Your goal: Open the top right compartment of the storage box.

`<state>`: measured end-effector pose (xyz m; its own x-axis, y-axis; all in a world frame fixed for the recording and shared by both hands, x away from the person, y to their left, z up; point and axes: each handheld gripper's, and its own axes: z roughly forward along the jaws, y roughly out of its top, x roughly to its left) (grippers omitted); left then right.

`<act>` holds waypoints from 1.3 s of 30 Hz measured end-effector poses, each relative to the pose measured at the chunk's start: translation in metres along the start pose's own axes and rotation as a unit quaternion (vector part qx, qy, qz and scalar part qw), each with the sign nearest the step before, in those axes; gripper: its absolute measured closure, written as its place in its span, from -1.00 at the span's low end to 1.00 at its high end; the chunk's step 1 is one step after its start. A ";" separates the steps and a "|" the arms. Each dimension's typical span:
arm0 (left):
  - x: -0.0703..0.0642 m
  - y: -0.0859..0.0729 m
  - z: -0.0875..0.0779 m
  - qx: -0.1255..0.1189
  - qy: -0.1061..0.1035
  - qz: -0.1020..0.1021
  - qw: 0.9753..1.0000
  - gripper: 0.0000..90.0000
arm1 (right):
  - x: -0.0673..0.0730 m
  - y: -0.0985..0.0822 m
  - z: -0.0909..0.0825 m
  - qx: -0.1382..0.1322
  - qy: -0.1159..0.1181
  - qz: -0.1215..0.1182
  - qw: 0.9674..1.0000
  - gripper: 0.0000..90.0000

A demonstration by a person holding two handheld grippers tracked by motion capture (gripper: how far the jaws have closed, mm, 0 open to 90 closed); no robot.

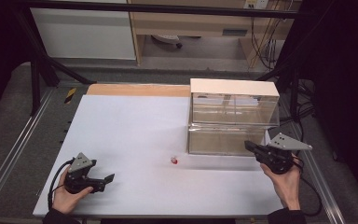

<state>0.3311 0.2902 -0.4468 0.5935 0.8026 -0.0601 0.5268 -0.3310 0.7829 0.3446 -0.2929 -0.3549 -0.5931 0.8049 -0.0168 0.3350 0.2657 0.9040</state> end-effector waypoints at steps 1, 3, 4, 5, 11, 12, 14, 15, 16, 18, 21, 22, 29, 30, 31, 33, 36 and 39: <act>0.000 0.000 0.000 0.000 0.000 0.000 1.000 -0.87 | -0.001 0.002 0.000 -0.003 -0.002 0.000 1.000 1.00; 0.000 0.000 0.000 0.002 -0.001 0.003 1.000 -0.87 | -0.003 0.005 0.001 -0.010 -0.005 0.002 1.000 1.00; -0.001 0.000 0.000 0.002 -0.001 0.004 1.000 -0.87 | -0.003 0.008 0.001 -0.012 -0.005 0.001 1.000 1.00; -0.001 0.000 0.000 0.002 -0.001 0.004 1.000 -0.87 | -0.003 0.010 0.002 -0.012 -0.007 0.001 1.000 1.00; -0.002 0.001 0.001 0.002 -0.004 0.006 1.000 -0.89 | -0.007 0.023 0.005 -0.028 -0.019 0.004 0.999 1.00; -0.002 0.001 0.001 0.002 -0.004 0.006 1.000 -0.89 | -0.007 0.024 0.004 -0.030 -0.021 0.005 0.999 1.00; -0.002 0.001 0.001 0.003 -0.004 0.006 1.000 -0.89 | -0.008 0.027 0.003 -0.036 -0.023 0.007 0.999 1.00; -0.002 0.000 0.001 0.004 -0.004 0.006 1.000 -0.90 | -0.008 0.028 0.003 -0.041 -0.024 0.009 0.999 1.00; -0.002 0.000 0.001 0.004 -0.004 0.006 1.000 -0.90 | -0.008 0.028 0.003 -0.041 -0.024 0.009 0.999 1.00; -0.002 0.000 0.002 0.004 -0.004 0.006 1.000 -0.90 | -0.009 0.031 0.000 -0.050 -0.028 0.010 0.998 1.00; -0.002 0.001 0.002 0.003 -0.004 0.006 1.000 -0.91 | -0.009 0.031 -0.001 -0.050 -0.029 0.010 0.998 1.00; -0.003 0.001 0.002 0.003 -0.004 0.006 1.000 -0.91 | -0.009 0.031 -0.001 -0.051 -0.029 0.011 0.998 1.00; -0.003 0.001 0.002 0.004 -0.002 0.006 1.000 -0.91 | -0.006 0.031 -0.002 -0.055 -0.029 0.006 0.998 1.00; -0.003 0.001 0.002 0.004 -0.002 0.006 1.000 -0.91 | -0.006 0.032 -0.003 -0.055 -0.030 0.005 0.998 1.00; -0.003 0.001 0.002 0.004 -0.002 0.006 1.000 -0.92 | -0.006 0.032 -0.003 -0.055 -0.030 0.005 0.998 1.00; -0.003 0.001 0.002 0.005 -0.002 0.006 1.000 -0.91 | -0.006 0.032 -0.004 -0.056 -0.030 0.005 0.998 1.00; -0.003 0.001 0.002 0.005 -0.002 0.006 1.000 -0.91 | -0.006 0.032 -0.004 -0.059 -0.030 0.005 0.998 1.00; -0.003 0.001 0.002 0.005 -0.001 0.007 1.000 -0.91 | -0.006 0.033 -0.006 -0.064 -0.032 0.006 0.997 1.00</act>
<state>0.3310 0.2860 -0.4473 0.6022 0.7967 -0.0512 0.5247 -0.3466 0.7775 0.3545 -0.2921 -0.3226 -0.5403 0.8410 -0.0284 0.2429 0.1882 0.9516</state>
